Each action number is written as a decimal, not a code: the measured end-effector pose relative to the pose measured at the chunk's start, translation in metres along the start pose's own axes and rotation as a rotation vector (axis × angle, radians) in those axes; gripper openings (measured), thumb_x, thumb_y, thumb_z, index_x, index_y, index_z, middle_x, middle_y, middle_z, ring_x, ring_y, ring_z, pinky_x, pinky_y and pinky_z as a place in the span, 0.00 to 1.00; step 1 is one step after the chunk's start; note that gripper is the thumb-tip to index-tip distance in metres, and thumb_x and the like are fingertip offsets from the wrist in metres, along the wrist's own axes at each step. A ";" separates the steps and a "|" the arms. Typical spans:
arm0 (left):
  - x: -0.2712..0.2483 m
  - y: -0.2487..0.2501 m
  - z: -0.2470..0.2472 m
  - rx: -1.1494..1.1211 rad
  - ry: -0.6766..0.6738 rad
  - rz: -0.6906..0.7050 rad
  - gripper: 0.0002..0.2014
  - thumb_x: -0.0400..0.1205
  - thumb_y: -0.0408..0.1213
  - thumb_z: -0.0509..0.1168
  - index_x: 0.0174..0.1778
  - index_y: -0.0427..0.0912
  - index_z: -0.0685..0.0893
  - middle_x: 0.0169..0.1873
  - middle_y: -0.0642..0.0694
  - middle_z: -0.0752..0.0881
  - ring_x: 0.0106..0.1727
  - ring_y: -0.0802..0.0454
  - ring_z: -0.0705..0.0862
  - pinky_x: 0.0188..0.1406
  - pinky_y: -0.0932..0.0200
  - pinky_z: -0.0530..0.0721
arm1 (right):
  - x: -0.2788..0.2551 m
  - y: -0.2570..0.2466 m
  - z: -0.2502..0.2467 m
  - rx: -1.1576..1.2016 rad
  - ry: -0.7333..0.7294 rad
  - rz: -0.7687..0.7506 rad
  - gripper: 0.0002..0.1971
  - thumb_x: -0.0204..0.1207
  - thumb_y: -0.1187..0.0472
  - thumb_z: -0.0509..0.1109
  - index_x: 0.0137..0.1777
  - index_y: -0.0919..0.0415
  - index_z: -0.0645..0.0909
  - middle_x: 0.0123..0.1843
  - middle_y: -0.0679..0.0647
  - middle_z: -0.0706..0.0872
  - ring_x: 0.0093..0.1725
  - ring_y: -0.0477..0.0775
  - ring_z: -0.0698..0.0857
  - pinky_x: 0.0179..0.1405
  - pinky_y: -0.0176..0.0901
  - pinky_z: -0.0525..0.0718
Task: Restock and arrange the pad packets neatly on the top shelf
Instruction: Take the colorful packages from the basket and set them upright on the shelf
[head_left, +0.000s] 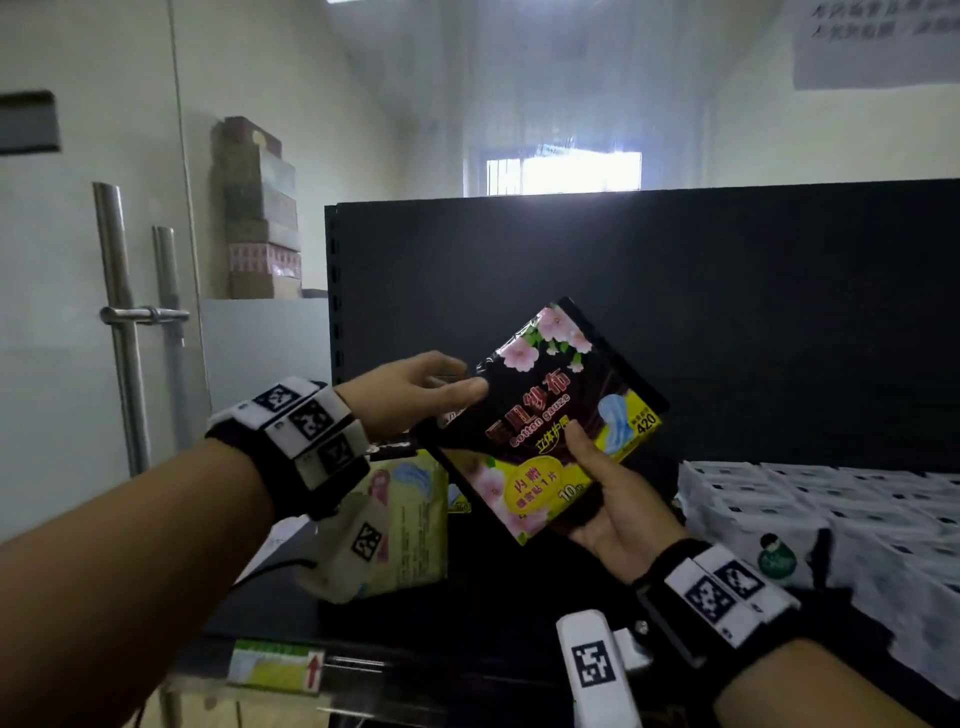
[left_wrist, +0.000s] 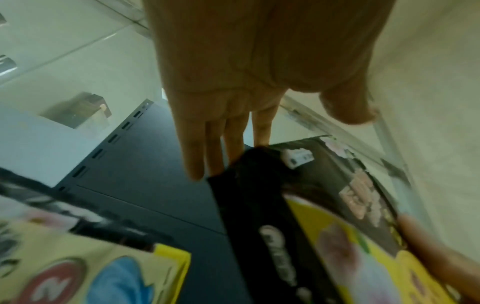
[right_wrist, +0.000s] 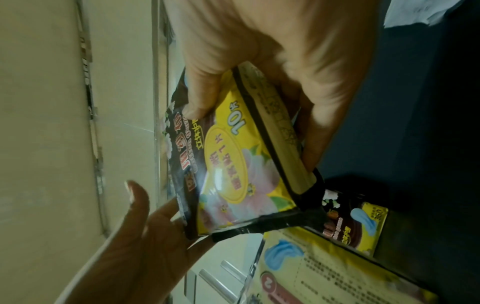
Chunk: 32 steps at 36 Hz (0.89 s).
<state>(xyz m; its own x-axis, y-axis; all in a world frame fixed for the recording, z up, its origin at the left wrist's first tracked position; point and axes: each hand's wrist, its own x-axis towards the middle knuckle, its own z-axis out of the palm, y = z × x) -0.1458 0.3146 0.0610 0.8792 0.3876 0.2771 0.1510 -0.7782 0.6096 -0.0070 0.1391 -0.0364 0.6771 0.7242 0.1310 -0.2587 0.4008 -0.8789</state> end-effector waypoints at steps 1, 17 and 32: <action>0.000 0.002 -0.002 -0.040 -0.036 -0.024 0.47 0.57 0.75 0.69 0.71 0.56 0.73 0.62 0.51 0.82 0.60 0.52 0.84 0.63 0.53 0.80 | 0.001 0.001 0.005 0.001 -0.007 -0.014 0.27 0.66 0.47 0.77 0.63 0.59 0.83 0.56 0.60 0.90 0.56 0.61 0.90 0.61 0.65 0.83; -0.014 -0.055 -0.075 -0.283 0.363 -0.008 0.32 0.52 0.52 0.83 0.52 0.51 0.82 0.49 0.44 0.89 0.46 0.46 0.90 0.46 0.47 0.90 | 0.060 0.015 0.068 -1.000 -0.307 -0.120 0.28 0.60 0.41 0.82 0.50 0.61 0.81 0.48 0.58 0.85 0.46 0.52 0.84 0.44 0.39 0.81; 0.015 -0.127 -0.108 -0.191 0.719 -0.166 0.37 0.61 0.52 0.81 0.62 0.42 0.77 0.51 0.45 0.85 0.48 0.47 0.86 0.47 0.47 0.88 | 0.113 0.044 0.123 -2.084 -0.396 -0.294 0.55 0.55 0.37 0.83 0.81 0.50 0.60 0.74 0.57 0.68 0.72 0.65 0.67 0.67 0.64 0.71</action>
<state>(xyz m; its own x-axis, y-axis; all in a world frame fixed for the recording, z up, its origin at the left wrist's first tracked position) -0.2009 0.4726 0.0673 0.3308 0.7692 0.5467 0.1172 -0.6083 0.7850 -0.0264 0.3073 -0.0041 0.3311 0.9325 0.1443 0.9292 -0.3489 0.1222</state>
